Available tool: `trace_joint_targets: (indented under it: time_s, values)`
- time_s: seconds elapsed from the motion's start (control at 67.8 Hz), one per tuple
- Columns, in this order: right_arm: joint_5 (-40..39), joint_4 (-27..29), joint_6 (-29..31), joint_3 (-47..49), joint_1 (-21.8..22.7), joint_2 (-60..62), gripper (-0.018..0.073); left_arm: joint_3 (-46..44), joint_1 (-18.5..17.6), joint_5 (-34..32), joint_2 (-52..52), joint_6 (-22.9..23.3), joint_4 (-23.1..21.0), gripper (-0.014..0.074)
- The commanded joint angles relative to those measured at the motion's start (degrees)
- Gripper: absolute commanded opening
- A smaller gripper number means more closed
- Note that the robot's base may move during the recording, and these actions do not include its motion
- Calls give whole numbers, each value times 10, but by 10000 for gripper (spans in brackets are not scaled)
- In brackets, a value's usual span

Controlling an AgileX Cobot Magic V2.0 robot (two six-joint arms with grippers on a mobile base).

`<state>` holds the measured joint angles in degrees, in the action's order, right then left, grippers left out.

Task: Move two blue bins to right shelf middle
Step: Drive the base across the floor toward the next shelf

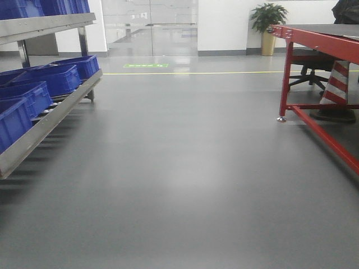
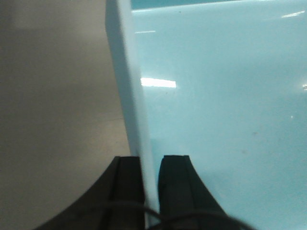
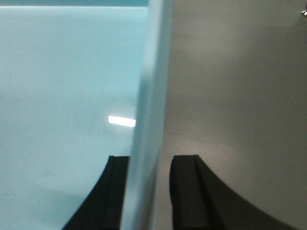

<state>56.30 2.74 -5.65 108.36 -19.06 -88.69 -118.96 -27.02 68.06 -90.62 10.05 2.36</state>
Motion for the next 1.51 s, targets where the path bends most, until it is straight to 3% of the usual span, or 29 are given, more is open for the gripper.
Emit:
trace_joint_targets:
  time_s: [0.0, 1.491]
  values:
    - [-51, -12, -20, 2, 3, -2, -153, -8, -6, -6, 14, -9, -57, -111]
    - [-54, -12, -20, 2, 3, -2, -153, -8, -6, -6, 14, -9, -57, -111]
